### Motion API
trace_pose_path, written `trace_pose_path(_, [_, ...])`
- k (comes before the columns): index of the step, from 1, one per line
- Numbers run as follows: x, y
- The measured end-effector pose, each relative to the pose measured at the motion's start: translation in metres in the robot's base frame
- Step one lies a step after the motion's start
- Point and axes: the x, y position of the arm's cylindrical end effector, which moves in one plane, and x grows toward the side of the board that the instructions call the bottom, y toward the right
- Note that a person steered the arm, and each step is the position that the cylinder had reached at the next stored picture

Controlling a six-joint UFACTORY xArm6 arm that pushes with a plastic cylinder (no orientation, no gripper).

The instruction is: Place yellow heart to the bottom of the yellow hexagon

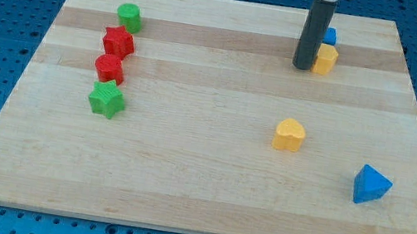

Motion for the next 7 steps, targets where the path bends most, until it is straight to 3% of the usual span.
trace_pose_path(2, [0.000, 0.012])
trace_pose_path(3, [0.000, 0.001])
trace_pose_path(4, [0.026, -0.038])
trace_pose_path(6, [0.215, -0.079])
trace_pose_path(7, [0.220, -0.064])
